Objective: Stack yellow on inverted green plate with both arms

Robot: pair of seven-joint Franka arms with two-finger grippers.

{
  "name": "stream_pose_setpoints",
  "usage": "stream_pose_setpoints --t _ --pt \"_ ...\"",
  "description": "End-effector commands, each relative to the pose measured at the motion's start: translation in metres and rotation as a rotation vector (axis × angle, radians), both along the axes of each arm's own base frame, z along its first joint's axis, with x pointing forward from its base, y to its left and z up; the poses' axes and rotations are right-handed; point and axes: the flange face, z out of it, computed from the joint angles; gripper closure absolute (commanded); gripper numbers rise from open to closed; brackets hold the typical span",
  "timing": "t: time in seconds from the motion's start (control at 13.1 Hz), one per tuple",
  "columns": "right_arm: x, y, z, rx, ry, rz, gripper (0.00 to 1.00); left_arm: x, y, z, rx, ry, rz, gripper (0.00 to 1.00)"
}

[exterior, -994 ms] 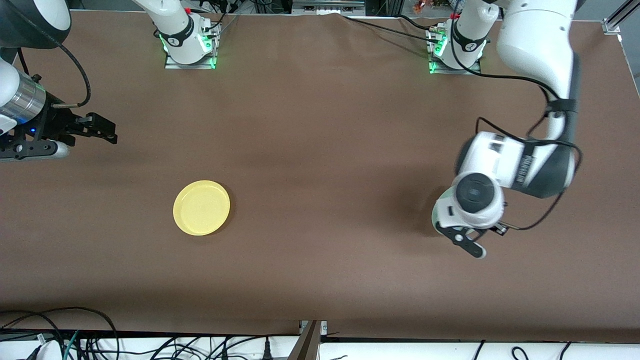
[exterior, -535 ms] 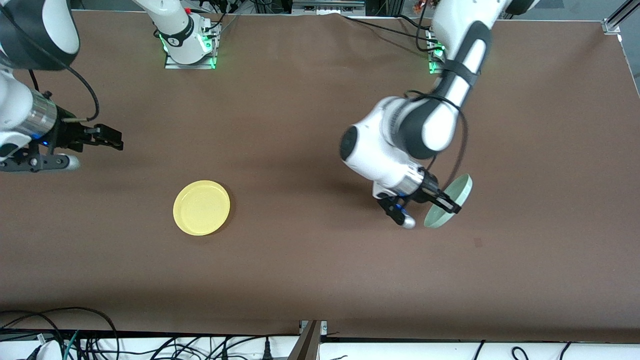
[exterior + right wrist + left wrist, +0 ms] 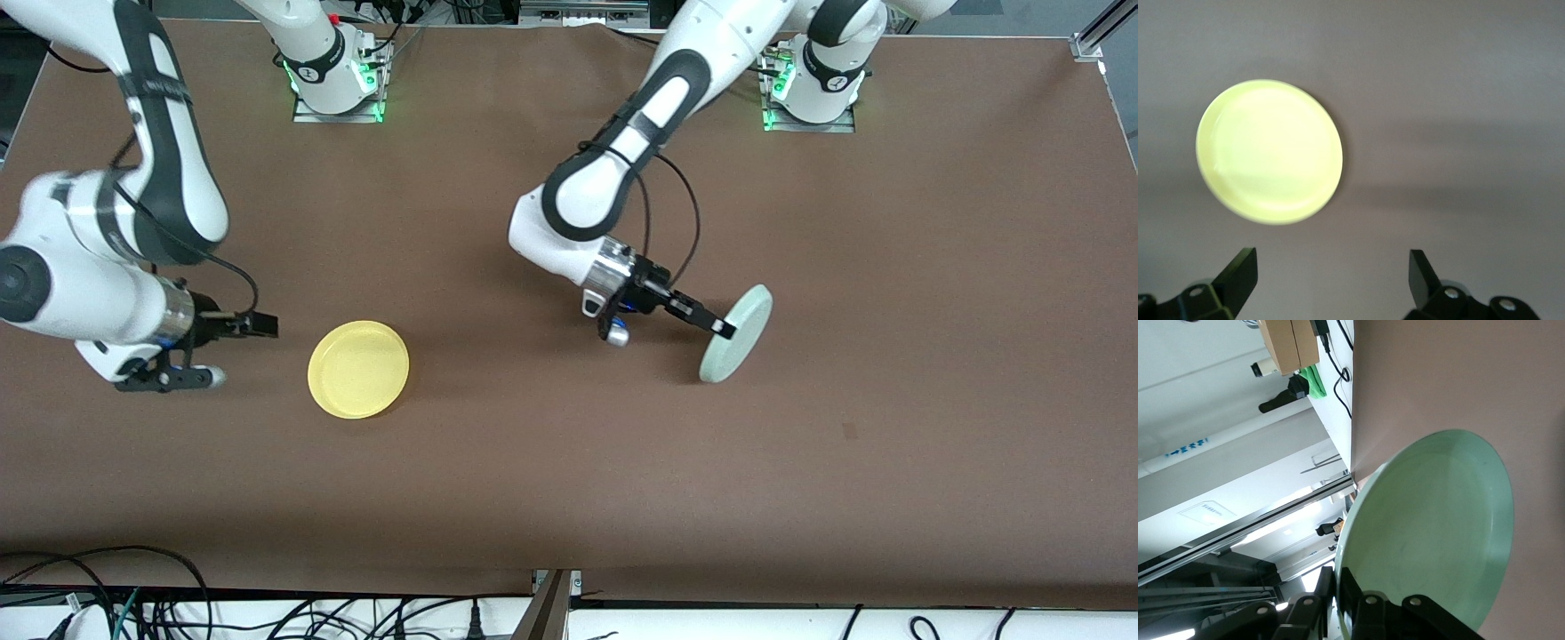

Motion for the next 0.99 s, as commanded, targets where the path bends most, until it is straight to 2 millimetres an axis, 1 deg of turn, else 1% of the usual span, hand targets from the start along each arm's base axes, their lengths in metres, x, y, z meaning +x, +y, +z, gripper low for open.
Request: stream_pose_setpoints --t 0.0,0.15,0.31,0.38,0.46,0.54,0.61,0.69,0.76,0.84,0.92 --pt "0.016 0.01 -0.058 0.017 -0.026 0.017 0.0 -0.027 -0.028 -0.017 0.022 -0.099 -0.026 1.0" --pt "0.017 0.013 -0.096 0.013 -0.003 0.02 0.0 -0.037 -0.035 -0.036 0.011 -0.132 -0.032 1.0" --pt "0.014 0.022 -0.129 0.008 0.006 0.033 0.0 -0.047 -0.041 -0.048 -0.005 -0.144 -0.034 1.0" --pt "0.01 0.024 -0.145 0.006 -0.009 0.033 0.0 -0.053 -0.046 -0.049 -0.028 -0.136 -0.027 1.0" --pt "0.006 0.023 -0.154 0.005 -0.023 0.032 0.0 -0.058 -0.05 -0.052 -0.058 -0.131 -0.017 1.0" --pt "0.004 0.023 -0.157 0.005 -0.023 0.031 0.0 -0.068 -0.061 -0.054 -0.116 -0.123 -0.011 1.0" --pt "0.004 0.023 -0.157 0.005 -0.02 0.027 0.03 -0.071 -0.067 -0.054 -0.167 -0.119 0.008 1.0" --pt "0.004 0.023 -0.157 0.005 -0.02 0.023 0.18 -0.072 -0.073 -0.049 -0.204 -0.122 0.018 1.0" --pt "0.003 0.022 -0.16 0.004 -0.017 0.018 0.34 -0.073 -0.076 -0.051 -0.237 -0.105 0.022 1.0" --pt "0.002 0.021 -0.166 0.003 -0.011 0.018 0.49 -0.072 -0.082 -0.048 -0.302 -0.079 0.035 0.78" --pt "0.003 0.02 -0.166 0.003 -0.011 0.016 0.65 -0.067 -0.085 -0.044 -0.378 -0.048 0.066 0.01"
